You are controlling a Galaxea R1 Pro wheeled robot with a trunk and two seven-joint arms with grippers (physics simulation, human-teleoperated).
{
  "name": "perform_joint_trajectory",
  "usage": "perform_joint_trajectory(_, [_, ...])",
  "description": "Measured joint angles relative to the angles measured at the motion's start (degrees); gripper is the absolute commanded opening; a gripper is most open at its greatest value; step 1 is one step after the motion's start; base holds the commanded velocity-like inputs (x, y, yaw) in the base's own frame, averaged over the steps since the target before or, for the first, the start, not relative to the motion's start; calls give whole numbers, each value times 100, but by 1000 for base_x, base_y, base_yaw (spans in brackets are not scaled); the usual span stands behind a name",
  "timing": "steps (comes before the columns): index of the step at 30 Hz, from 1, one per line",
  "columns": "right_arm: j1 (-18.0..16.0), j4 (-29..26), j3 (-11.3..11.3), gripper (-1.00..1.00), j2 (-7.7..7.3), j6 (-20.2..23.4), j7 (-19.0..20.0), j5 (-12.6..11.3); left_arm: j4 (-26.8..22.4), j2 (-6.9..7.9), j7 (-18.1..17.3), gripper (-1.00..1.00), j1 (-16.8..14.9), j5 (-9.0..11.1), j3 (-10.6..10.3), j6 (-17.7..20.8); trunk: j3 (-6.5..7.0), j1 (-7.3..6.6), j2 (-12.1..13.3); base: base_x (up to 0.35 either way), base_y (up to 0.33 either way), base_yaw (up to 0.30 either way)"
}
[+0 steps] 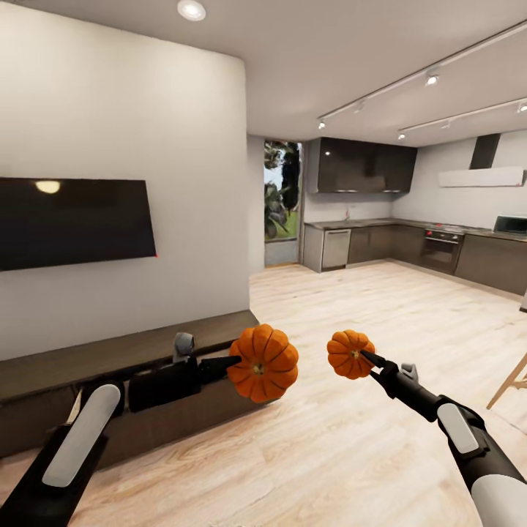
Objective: Place each of the two pumpkins and all three candles from the living room inside a cabinet in the living room (use any cabinet), then make sure every cabinet is closed, and position the cauldron so it is next to a table in the living room.
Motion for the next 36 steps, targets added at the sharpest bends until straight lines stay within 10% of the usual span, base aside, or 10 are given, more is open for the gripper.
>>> perform_joint_trajectory(36, [-14,-6,233,-100,-1,8,-9,-45,2,1,-4,-100,0,10,0,0,-241,0,-1,0,-172,206])
